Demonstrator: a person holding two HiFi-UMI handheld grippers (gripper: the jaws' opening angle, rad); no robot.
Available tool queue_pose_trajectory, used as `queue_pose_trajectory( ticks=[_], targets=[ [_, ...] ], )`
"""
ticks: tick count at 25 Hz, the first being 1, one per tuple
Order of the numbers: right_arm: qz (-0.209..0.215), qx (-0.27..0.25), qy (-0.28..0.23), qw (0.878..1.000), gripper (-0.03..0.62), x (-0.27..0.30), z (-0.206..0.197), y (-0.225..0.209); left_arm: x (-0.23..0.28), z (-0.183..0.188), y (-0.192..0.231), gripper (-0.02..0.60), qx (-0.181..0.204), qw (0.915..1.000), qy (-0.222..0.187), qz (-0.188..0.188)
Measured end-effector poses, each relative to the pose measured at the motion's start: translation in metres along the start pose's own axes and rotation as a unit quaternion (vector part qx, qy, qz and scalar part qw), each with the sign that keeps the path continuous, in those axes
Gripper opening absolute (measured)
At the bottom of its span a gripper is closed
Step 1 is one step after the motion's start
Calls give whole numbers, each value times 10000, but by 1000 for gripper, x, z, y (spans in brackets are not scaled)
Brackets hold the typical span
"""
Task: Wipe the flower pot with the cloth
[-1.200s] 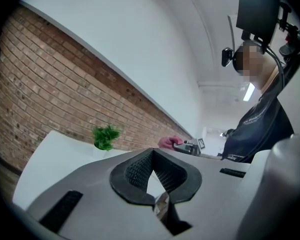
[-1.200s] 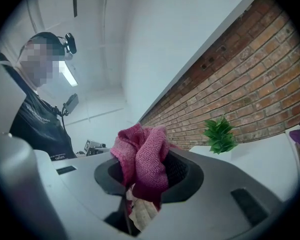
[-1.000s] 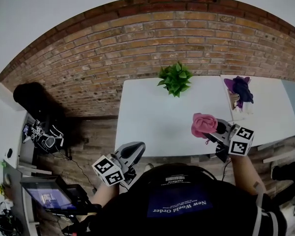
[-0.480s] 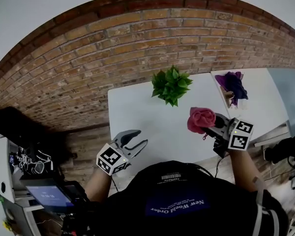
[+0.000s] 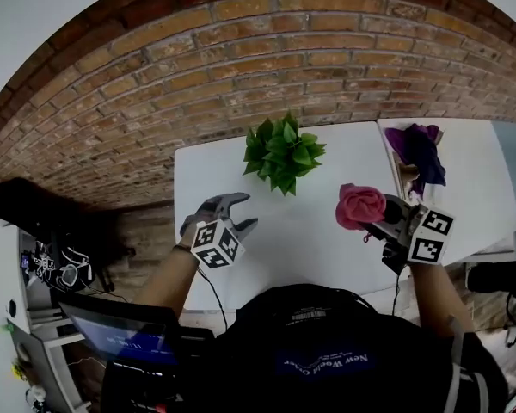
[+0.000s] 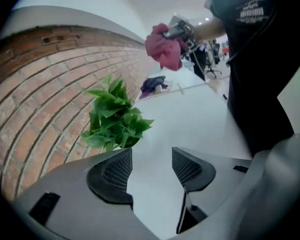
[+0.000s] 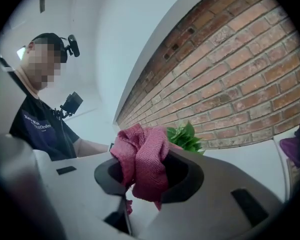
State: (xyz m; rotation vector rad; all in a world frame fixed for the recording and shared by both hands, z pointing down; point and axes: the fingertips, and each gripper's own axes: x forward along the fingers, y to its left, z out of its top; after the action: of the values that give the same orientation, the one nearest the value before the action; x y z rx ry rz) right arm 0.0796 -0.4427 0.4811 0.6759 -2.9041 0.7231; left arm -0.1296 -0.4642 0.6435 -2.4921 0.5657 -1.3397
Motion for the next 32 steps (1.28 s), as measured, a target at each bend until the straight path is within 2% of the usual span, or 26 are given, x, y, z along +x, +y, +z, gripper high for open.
queue_pose_trajectory(
  ticks=[2,5,8,11,14,17,18,21,25,27,32],
  targets=[
    [-96,62,22,9999,110,-5,-3,-14,29,-10,14,239,451,9985,322,23],
    [-267,162,44,9995,109,-12,-10,-27,66,-24,28,239,1155,9913,619,-106],
    [-444,256,72,9987,110,-19,-18,-34,97,-29,40,239,1732,9823,703,-134],
    [-629,369,116,9973,110,-30,-25,-41,121,-27,49,234,2150,9741,697,-41],
    [-759,444,123,9961,109,-37,-29,-47,137,-24,58,173,2638,9612,790,162],
    [-817,483,93,9954,110,-40,-31,-51,148,-24,59,78,3080,9468,921,150],
    [-825,492,93,9953,109,-40,-31,-52,150,-23,59,78,3184,9432,942,120],
    [-833,528,103,9951,109,-41,-31,-54,155,-19,60,74,3372,9362,994,3],
    [-854,583,120,9946,110,-40,-34,-54,161,-16,59,74,3394,9355,983,-75],
    [-861,595,128,9944,110,-40,-35,-55,163,-13,61,74,3338,9380,924,-101],
    [-897,605,101,9941,109,-47,-35,-60,164,-3,59,35,2956,9517,756,-342]
  ],
)
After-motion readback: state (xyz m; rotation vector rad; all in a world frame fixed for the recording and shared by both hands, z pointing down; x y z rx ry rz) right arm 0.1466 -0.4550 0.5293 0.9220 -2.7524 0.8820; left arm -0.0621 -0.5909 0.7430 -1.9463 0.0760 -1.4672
